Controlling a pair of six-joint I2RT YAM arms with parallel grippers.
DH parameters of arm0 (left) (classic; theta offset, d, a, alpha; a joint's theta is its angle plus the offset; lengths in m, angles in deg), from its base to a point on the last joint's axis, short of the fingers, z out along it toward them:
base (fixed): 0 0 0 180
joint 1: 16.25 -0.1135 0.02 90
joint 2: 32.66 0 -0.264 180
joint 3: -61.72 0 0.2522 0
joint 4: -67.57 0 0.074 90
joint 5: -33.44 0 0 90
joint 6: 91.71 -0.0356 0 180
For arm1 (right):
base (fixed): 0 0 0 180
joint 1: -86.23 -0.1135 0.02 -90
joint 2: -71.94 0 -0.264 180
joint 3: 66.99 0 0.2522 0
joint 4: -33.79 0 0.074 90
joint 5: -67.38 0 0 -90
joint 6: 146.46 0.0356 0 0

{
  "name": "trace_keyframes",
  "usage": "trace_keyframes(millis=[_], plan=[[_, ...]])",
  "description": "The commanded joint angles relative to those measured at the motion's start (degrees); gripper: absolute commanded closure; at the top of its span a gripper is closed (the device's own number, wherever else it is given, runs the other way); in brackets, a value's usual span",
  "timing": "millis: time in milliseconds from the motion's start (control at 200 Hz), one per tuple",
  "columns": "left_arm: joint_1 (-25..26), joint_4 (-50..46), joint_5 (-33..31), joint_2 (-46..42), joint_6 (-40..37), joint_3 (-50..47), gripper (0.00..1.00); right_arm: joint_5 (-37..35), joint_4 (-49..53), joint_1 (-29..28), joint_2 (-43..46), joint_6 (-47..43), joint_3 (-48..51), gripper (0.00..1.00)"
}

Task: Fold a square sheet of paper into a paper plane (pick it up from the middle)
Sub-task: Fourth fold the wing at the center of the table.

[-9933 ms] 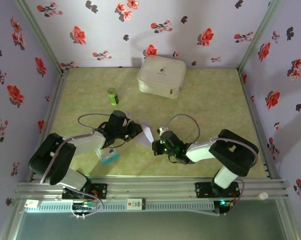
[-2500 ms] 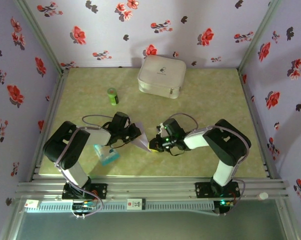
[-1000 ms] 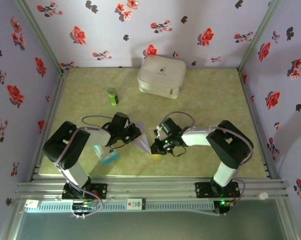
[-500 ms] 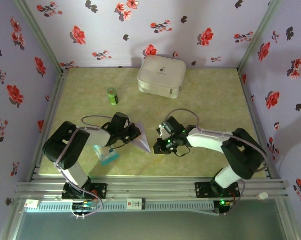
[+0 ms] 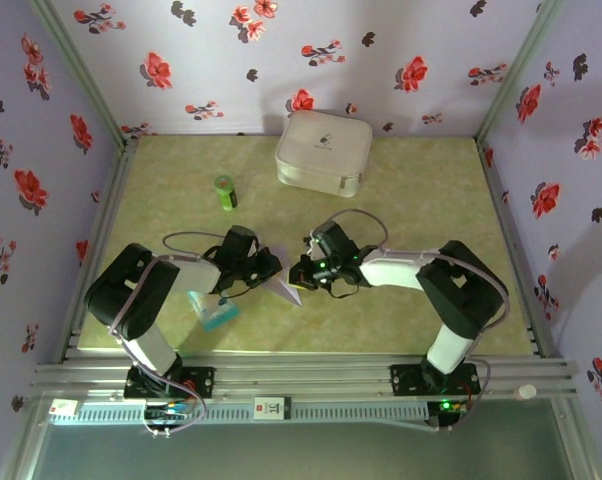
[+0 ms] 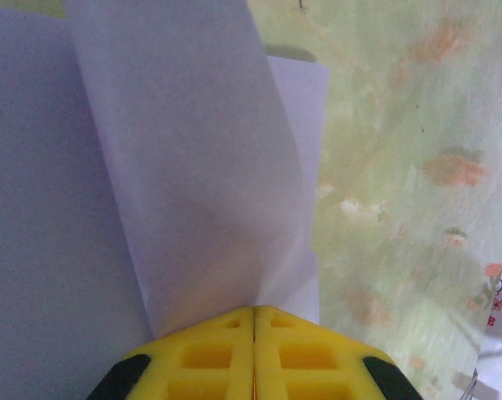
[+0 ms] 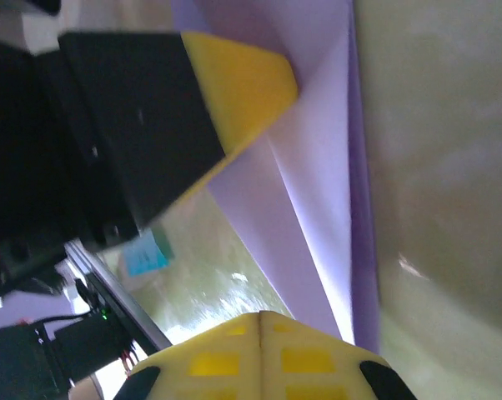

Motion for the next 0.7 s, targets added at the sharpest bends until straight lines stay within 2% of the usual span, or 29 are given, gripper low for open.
trace_keyframes(millis=[0,225,695], plan=[[-0.5,-3.6,-1.7,0.5,-0.3,-1.7,0.92,0.4,-4.0,-0.3,-2.5,2.8,-1.6,1.0],[-0.5,-3.4,-1.7,0.6,-0.3,-1.6,0.92,2.0,-5.1,-0.5,-5.6,3.2,-1.0,0.99],[-0.5,-3.4,-1.7,0.3,-0.2,-1.5,0.92,3.2,-12.6,-2.2,-7.3,6.6,7.7,0.99]])
